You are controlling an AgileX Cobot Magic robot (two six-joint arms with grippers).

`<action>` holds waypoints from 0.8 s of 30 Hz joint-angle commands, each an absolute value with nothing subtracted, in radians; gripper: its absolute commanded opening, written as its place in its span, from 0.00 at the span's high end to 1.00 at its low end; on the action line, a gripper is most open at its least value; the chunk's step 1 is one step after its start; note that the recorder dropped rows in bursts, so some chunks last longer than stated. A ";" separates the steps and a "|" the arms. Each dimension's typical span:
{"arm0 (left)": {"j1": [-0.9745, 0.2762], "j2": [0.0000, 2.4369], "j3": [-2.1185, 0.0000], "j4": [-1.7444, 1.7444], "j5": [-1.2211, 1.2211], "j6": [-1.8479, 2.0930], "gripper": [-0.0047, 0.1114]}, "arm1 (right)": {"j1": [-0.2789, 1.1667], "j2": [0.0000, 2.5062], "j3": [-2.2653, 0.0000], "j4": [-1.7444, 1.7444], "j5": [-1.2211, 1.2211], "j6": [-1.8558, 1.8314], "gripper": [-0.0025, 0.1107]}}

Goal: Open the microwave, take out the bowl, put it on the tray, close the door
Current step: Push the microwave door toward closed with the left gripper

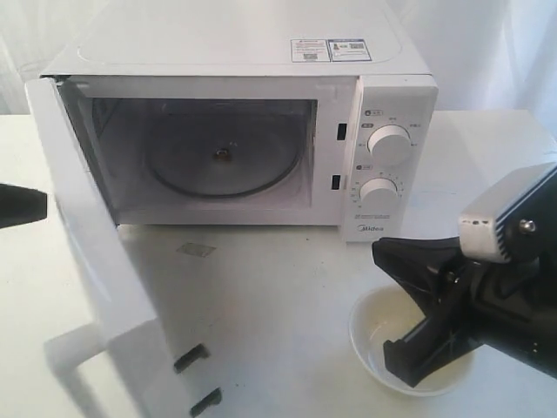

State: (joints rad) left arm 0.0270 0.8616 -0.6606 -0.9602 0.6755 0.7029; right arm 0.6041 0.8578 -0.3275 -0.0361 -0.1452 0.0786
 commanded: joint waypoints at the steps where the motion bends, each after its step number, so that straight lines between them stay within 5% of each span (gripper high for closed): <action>1: 0.027 0.941 -0.658 -1.135 0.673 0.890 0.96 | 0.598 0.799 -0.344 -0.036 -0.178 0.082 0.98; 12: 0.015 1.132 -0.660 -1.524 0.672 1.285 0.96 | 0.620 0.653 -0.348 -0.038 -0.145 0.137 0.98; 24: -0.236 1.308 -0.834 -1.562 0.536 1.339 0.96 | 0.790 0.654 -0.348 -0.040 -0.139 0.149 0.98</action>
State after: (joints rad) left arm -0.1900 1.2834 -0.7922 -1.5452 0.5688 1.3319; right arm 0.7646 0.6605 -0.3440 -0.0361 -0.1408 0.1338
